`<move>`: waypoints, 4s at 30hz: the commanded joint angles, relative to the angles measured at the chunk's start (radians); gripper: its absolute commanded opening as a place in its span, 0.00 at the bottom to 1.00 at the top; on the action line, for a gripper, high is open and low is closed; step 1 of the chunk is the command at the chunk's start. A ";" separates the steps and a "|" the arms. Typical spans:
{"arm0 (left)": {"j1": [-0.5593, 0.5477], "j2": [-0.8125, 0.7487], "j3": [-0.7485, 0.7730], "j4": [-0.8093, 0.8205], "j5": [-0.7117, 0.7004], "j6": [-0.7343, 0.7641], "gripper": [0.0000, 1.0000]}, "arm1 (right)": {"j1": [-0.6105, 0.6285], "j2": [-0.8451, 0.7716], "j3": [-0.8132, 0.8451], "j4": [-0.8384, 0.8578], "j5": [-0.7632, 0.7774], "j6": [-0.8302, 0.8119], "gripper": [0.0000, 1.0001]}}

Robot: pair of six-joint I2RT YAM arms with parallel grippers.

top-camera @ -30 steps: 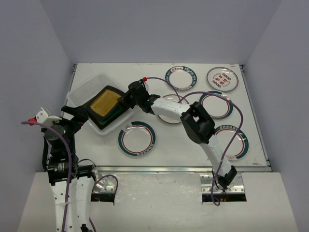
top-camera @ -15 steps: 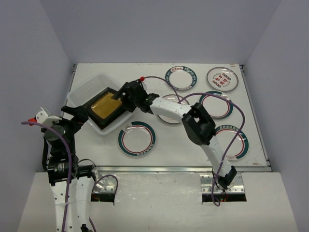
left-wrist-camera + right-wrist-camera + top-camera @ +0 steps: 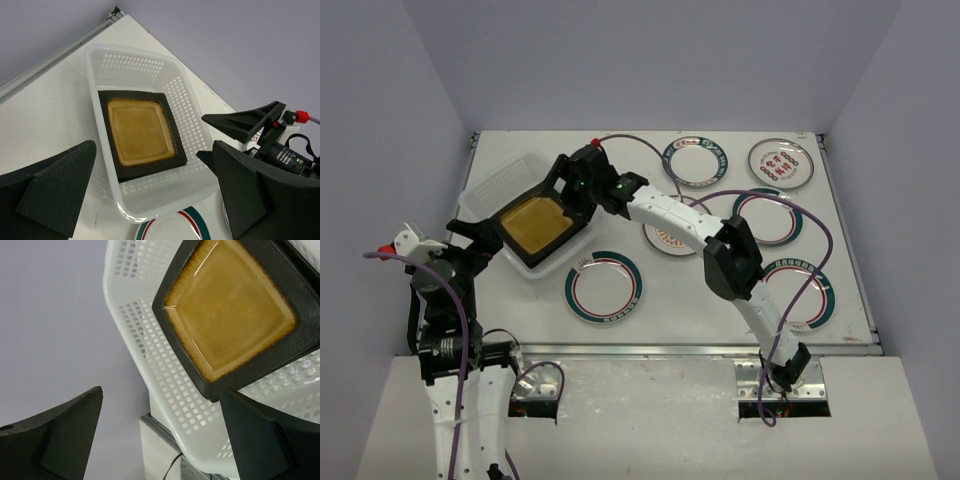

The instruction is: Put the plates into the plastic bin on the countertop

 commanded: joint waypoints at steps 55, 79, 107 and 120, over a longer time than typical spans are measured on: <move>-0.265 0.180 -0.044 0.227 0.596 0.130 1.00 | -0.232 -0.717 -1.718 1.013 -0.362 -0.136 0.00; -0.405 0.541 -0.136 0.383 0.971 0.012 0.56 | -0.467 -1.219 -1.663 0.802 -0.739 -0.178 0.00; -0.029 0.578 0.132 0.204 0.130 -0.224 0.00 | -0.665 -1.384 -1.700 0.450 -0.586 -0.384 0.99; 0.040 0.856 0.139 0.259 0.113 -0.206 0.07 | -0.718 -1.495 -1.666 0.168 -0.503 -0.581 0.99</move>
